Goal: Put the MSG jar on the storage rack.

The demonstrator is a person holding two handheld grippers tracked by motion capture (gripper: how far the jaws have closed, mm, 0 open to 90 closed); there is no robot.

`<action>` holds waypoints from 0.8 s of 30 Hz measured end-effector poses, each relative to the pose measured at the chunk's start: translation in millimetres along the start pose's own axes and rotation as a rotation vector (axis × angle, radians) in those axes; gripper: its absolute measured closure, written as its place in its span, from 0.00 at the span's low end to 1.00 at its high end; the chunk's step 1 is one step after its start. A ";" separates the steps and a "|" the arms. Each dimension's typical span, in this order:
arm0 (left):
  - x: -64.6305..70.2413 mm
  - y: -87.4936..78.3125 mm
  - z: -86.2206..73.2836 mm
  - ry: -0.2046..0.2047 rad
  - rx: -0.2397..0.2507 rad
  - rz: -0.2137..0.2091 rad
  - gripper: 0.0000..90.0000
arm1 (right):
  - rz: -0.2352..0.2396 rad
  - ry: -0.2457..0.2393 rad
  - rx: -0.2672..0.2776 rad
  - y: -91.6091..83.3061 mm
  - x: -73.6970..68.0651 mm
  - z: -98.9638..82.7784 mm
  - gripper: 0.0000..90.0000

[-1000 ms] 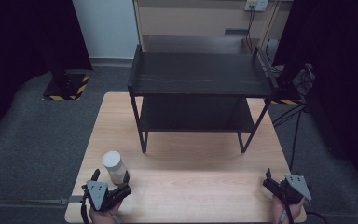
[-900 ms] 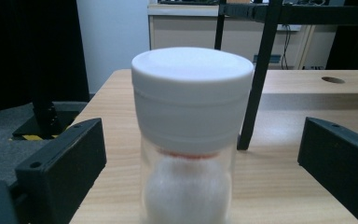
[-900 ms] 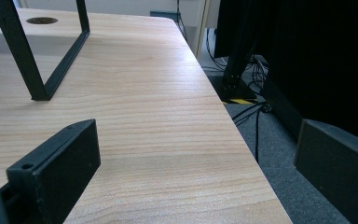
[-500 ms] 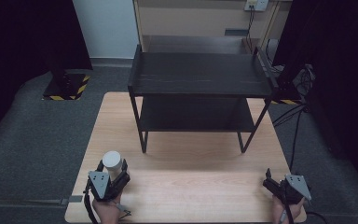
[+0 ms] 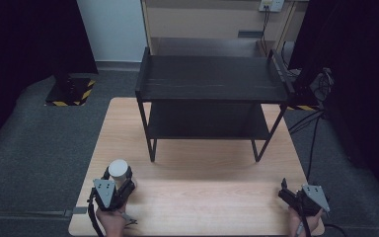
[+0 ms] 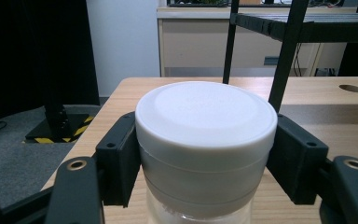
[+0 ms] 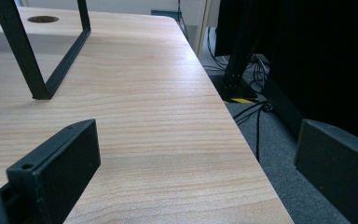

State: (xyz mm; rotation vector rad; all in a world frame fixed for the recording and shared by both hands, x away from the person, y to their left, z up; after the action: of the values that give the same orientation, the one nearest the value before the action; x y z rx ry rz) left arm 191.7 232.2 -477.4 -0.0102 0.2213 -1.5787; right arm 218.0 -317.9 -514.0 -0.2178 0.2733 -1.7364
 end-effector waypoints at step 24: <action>62.0 -7.8 103.6 -0.013 0.022 -0.223 0.37 | 0.004 0.014 0.005 -0.7 1.1 -0.5 0.01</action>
State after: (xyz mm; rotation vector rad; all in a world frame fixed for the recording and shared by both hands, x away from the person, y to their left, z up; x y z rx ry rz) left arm 197.6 156.8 -382.9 -0.0285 0.1974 -1.8029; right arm 217.1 -318.9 -514.2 -0.2019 0.2795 -1.7349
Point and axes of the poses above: each handheld gripper's, and its own axes: y roughly forward along the jaws, z roughly out of its top, x roughly to its right, the point moved 4 cm from there along y, roughly forward along the jaws, and after that the axes turned 7 degrees about y, right-handed, at the moved point
